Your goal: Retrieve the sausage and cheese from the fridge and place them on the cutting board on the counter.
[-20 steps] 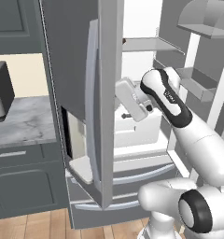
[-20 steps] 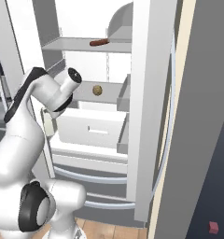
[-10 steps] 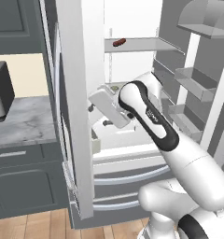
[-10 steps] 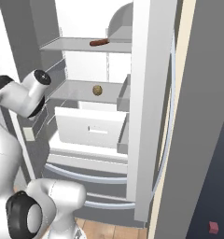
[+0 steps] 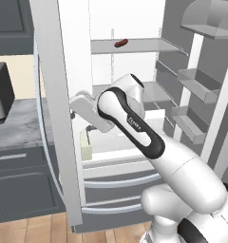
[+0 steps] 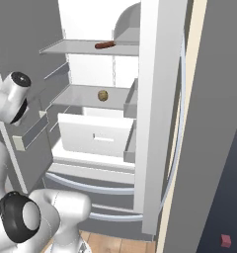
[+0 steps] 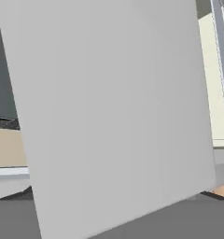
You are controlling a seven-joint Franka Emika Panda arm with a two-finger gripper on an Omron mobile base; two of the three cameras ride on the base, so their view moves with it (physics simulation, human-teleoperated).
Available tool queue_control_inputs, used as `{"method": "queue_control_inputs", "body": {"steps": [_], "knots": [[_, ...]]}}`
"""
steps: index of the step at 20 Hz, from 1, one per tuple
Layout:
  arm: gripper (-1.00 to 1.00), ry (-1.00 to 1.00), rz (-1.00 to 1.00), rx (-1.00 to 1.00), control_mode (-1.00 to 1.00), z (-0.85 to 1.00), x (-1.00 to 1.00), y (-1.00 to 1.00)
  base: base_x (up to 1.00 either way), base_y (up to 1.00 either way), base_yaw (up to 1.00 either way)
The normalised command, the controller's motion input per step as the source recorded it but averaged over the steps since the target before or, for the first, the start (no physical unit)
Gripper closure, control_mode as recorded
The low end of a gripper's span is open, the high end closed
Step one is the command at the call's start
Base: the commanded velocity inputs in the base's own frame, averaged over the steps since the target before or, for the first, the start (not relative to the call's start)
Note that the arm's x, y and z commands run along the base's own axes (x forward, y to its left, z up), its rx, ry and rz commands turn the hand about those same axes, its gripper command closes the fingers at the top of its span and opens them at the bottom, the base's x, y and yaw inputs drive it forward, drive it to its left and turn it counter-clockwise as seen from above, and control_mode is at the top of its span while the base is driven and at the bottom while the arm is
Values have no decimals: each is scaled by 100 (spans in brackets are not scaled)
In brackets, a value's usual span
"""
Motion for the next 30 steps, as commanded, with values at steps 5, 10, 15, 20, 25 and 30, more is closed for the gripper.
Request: {"method": "queue_control_inputs", "body": {"steps": [5, 10, 15, 20, 25, 30], "knots": [[-100, 10, -1, -28, -100, -16, 12, 3, 0, 0, 0], [-100, 3, 0, -17, -100, -3, 0, -58, 0, 0, 0], [-100, 0, 0, -8, -100, 0, 0, -72, 0, 0, 0], [-100, 0, 0, -3, -100, -4, 5, -76, 0, 0, 0], [-100, 0, -1, -11, -100, -12, 35, -67, 0, 0, 0], [-100, 0, 0, -7, -100, -3, 36, -60, 0, 0, 0]]}}
